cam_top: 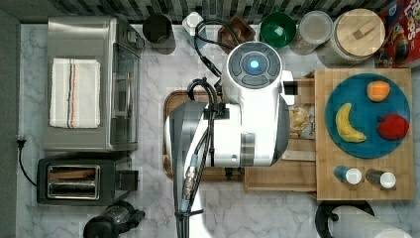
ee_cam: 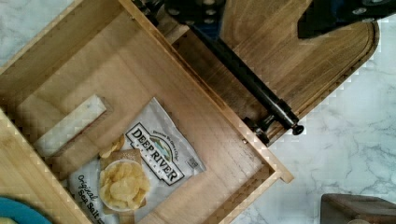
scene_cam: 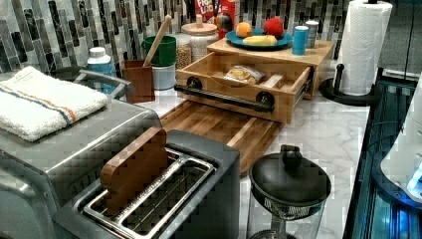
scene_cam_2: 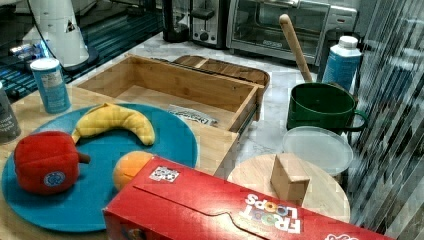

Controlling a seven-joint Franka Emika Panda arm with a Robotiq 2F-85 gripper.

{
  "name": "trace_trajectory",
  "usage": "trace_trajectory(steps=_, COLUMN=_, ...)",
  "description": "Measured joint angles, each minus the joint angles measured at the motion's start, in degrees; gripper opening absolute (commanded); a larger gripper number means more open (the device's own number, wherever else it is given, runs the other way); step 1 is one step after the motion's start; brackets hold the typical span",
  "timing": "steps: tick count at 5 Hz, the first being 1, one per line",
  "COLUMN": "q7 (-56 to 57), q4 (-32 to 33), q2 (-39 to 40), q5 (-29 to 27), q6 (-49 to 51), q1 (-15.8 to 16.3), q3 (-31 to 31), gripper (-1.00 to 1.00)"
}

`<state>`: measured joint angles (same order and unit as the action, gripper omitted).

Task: Close the drawer.

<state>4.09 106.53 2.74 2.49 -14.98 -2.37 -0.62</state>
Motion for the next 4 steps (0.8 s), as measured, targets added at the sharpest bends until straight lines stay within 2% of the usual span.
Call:
trace_trajectory(steps=1, q7=0.01, q4=0.06, q2=0.32, q5=0.08, q6=-0.28, q1=-0.2, q3=0.0, gripper=-1.0)
trace_trajectory(steps=2, q7=0.01, q4=0.34, q2=0.96, q5=0.0, q6=-0.8, q1=-0.29, q3=-0.04, gripper=1.0)
trace_trajectory(steps=4, q7=2.48, q4=1.62, q2=1.12, q5=-0.1, q6=-0.92, q1=-0.15, q3=-0.49, gripper=1.0)
